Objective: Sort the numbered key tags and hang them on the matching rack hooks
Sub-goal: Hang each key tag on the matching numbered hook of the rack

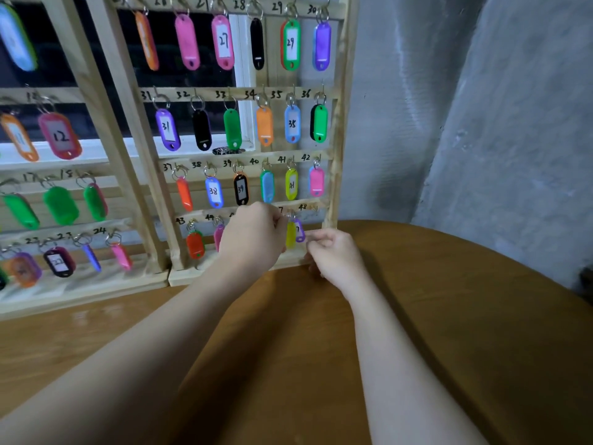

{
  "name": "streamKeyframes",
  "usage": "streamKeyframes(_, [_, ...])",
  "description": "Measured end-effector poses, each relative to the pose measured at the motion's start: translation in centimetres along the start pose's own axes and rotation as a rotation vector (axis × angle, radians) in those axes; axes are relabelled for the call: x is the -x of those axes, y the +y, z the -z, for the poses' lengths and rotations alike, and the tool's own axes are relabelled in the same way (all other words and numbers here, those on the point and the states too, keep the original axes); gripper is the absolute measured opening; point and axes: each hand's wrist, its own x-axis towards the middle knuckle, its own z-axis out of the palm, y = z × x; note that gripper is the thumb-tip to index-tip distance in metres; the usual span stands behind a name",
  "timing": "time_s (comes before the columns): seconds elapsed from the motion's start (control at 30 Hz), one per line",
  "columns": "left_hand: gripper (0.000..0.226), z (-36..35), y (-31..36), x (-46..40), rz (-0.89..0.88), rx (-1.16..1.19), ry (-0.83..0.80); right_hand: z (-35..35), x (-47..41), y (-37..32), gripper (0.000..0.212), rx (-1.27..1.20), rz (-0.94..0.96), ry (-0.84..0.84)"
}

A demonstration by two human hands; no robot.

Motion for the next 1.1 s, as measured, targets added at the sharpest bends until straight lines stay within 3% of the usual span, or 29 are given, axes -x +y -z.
streamKeyframes(0.2, [0.039, 1.1, -1.4, 6.8, 0.019, 0.048, -0.216, 0.7, 3.2, 0.2, 0.004, 0.212, -0.016, 0.021])
streamKeyframes(0.3, [0.029, 1.4, -1.0, 10.0, 0.039, 0.114, -0.294, 1.6, 6.3, -1.1, 0.009, 0.225, -0.035, -0.021])
streamKeyframes(0.4, [0.015, 2.1, 0.5, 12.1, 0.044, 0.178, -0.295, 3.6, 9.8, -3.3, 0.016, 0.224, -0.018, -0.038])
streamKeyframes(0.6, [0.011, 3.6, 4.9, 15.9, -0.044, 0.228, -0.308, 9.0, 17.4, -6.7, 0.013, 0.303, 0.011, -0.045])
streamKeyframes(0.77, [0.008, 2.9, 9.1, 20.0, -0.169, 0.269, -0.412, 13.5, 24.0, -6.5, 0.011, 0.416, 0.072, 0.086])
streamKeyframes(0.93, [0.005, 0.6, 12.2, 23.7, -0.287, 0.337, -0.595, 17.7, 30.3, -4.7, 0.024, 0.404, 0.131, 0.283])
streamKeyframes(1.1, [0.002, -1.2, 13.5, 25.5, -0.332, 0.344, -0.651, 20.8, 34.8, -1.0, 0.021, 0.466, 0.035, 0.284])
